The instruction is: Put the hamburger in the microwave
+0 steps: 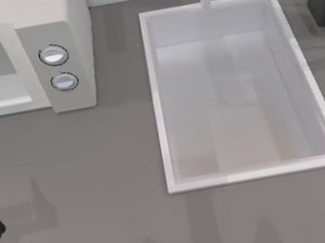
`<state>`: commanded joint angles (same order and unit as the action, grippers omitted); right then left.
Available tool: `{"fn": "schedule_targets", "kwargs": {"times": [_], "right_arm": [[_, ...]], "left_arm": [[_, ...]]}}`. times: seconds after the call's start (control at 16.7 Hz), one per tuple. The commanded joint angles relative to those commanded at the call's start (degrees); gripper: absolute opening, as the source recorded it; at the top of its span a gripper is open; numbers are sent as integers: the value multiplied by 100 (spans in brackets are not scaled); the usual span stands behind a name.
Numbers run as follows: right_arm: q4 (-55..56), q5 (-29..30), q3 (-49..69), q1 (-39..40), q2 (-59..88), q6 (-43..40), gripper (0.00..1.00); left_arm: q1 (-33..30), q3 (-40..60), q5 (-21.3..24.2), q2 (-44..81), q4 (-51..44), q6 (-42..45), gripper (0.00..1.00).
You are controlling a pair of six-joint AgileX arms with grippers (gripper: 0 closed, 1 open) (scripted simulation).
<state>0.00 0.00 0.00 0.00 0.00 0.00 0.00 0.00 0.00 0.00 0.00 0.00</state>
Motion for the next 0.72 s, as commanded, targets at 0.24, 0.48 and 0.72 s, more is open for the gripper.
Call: {"fn": "schedule_targets", "kwargs": {"times": [0.24,0.48,0.72], "right_arm": [[0,0,0,0,0,0,100],[0,0,0,0,0,0,100],[0,0,0,0,0,0,100]], "left_arm": [[60,184,3,194,-184,186,100],[313,1043,17,1290,-1065,1119,100],[621,2164,28,3295,-2237,2380,100]]}}
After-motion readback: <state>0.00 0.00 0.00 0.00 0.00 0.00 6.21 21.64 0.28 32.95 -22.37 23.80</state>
